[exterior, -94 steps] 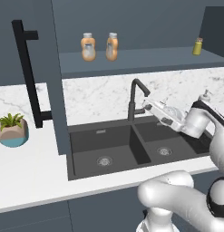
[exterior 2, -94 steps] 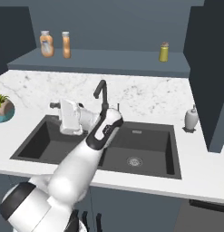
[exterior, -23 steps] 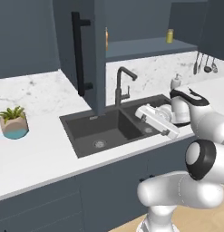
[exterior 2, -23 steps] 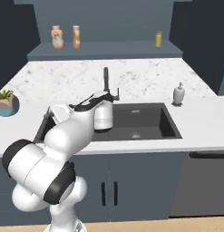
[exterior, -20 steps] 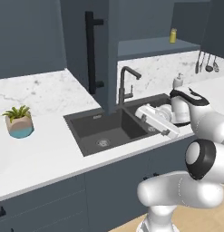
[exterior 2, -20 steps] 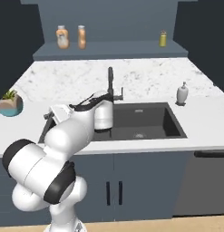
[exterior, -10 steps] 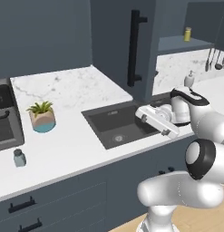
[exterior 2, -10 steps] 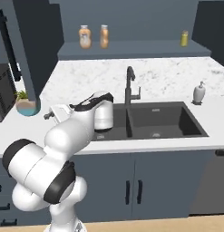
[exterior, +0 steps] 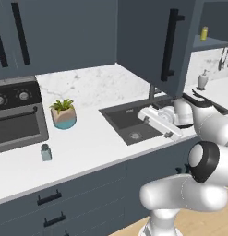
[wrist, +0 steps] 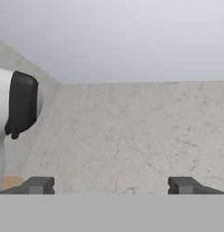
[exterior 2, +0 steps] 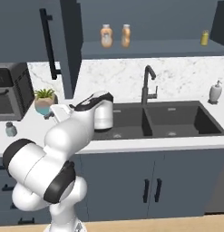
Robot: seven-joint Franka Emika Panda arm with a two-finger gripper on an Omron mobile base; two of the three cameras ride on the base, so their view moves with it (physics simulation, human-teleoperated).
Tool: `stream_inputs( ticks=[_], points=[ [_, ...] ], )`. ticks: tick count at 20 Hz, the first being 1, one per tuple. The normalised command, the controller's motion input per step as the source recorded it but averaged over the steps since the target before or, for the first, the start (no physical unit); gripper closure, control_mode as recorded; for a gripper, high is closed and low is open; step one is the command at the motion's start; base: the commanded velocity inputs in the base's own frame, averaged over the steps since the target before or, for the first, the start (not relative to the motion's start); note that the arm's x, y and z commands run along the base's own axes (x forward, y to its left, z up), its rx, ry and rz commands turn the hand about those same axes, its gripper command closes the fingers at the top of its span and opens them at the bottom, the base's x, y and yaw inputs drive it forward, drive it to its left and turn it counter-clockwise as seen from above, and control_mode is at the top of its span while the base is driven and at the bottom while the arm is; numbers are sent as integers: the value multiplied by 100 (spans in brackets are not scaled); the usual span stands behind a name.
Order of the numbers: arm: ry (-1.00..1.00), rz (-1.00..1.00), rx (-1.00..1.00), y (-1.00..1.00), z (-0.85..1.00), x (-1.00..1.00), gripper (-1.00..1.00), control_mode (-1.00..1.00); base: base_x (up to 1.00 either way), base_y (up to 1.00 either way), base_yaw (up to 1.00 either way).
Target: Put the shaker and condiment bottle from the counter next to their counterparts in the cabinet.
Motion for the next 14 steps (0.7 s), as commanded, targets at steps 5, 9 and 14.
stream_inputs(
  ticks=[5,9,14],
  points=[
    [0,0,0,0,0,0,-100,100,-50,8,0],
    [0,0,0,0,0,0,-100,100,-38,25,0],
    [0,0,0,0,0,0,-100,100,-14,68,-2]
  ],
)
